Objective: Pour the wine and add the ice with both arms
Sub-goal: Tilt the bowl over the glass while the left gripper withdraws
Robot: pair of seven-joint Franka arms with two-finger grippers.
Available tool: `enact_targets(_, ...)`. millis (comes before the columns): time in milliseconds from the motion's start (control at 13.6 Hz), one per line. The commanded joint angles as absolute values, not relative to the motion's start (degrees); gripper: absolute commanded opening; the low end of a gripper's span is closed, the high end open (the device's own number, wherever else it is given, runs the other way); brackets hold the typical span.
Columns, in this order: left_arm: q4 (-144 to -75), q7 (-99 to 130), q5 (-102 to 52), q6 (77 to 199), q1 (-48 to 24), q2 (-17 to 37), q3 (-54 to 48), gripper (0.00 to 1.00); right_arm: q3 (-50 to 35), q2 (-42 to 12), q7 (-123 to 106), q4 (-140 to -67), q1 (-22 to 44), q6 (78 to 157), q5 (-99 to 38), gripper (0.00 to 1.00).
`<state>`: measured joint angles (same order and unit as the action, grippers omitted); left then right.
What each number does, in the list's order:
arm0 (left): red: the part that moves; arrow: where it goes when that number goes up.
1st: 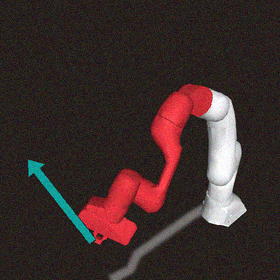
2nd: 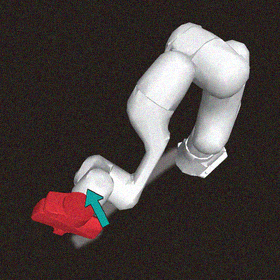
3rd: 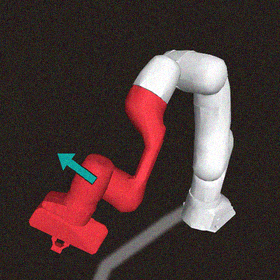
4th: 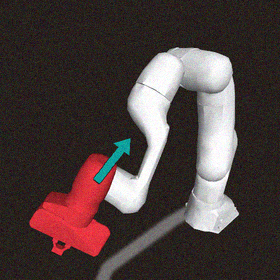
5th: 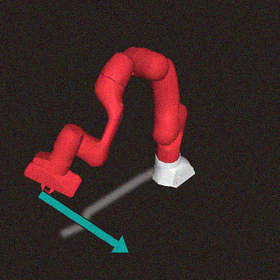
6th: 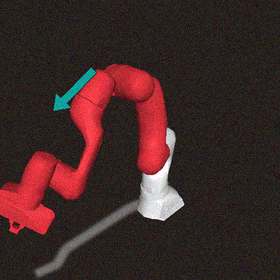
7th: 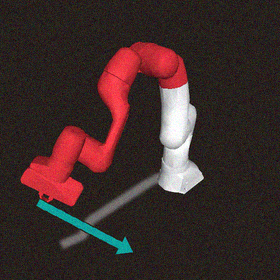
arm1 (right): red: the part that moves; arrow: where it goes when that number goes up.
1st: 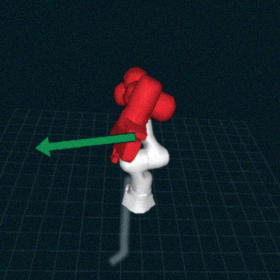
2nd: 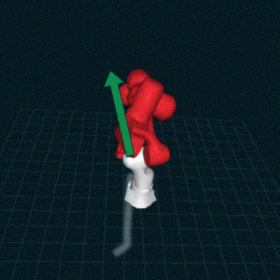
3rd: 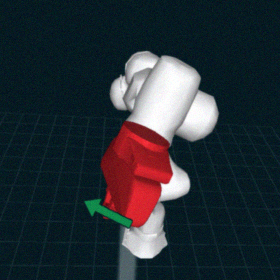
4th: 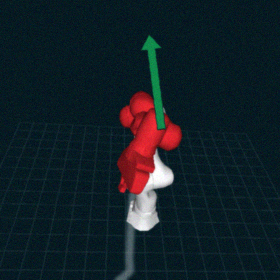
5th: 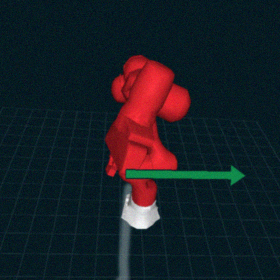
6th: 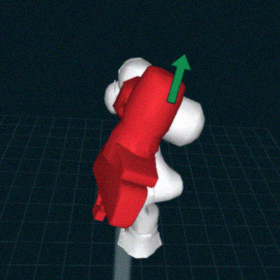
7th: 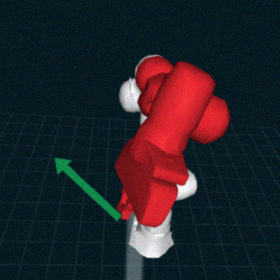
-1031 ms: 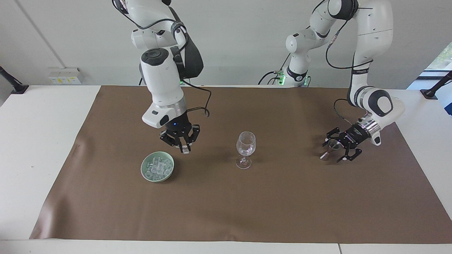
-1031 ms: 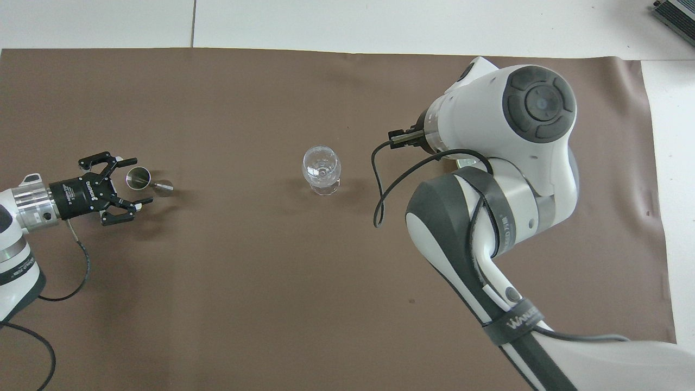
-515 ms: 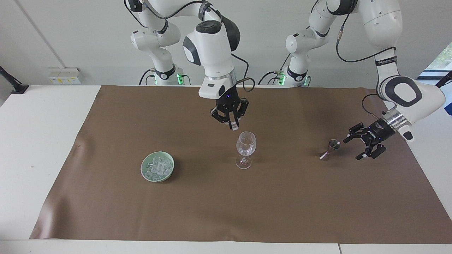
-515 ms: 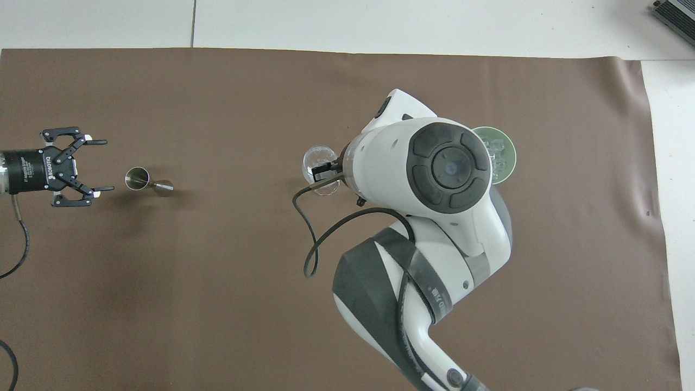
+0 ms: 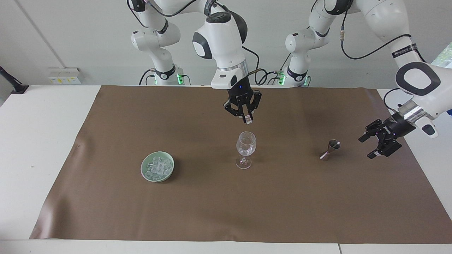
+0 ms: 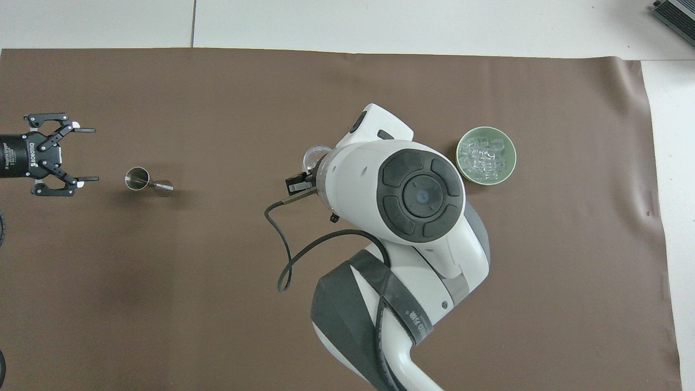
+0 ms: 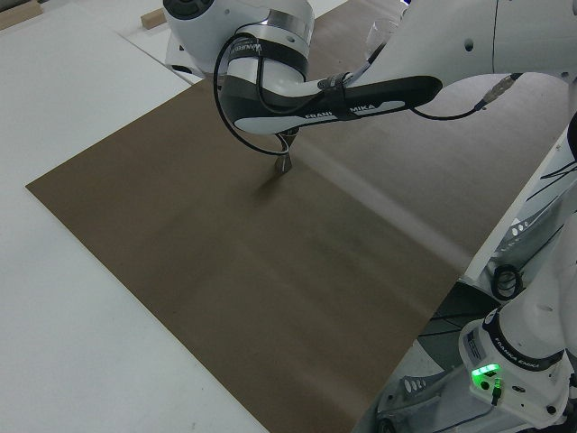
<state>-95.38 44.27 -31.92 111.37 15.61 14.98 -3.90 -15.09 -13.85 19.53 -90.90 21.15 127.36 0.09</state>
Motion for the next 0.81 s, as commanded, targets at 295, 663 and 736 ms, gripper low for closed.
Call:
enact_targets(295, -86.05, 28.96, -18.4, 101.54, 11.0, 13.37, -3.17, 1.0, -15.38, -15.81, 17.05, -91.41, 19.6, 131.74, -0.97, 0.0)
enact_targets(663, -86.04, 12.76, -7.77, 96.95, 4.76, 7.31, -0.44, 1.0, -15.38, -18.27, 17.4, -91.32, 20.12, 133.15, -0.7, 0.0)
enact_targets(736, -86.04, 10.13, -5.3, 96.33, 4.57, 5.9, -0.87, 1.0, -15.38, -18.72, 17.58, -91.23, 20.3, 133.5, -0.7, 0.0)
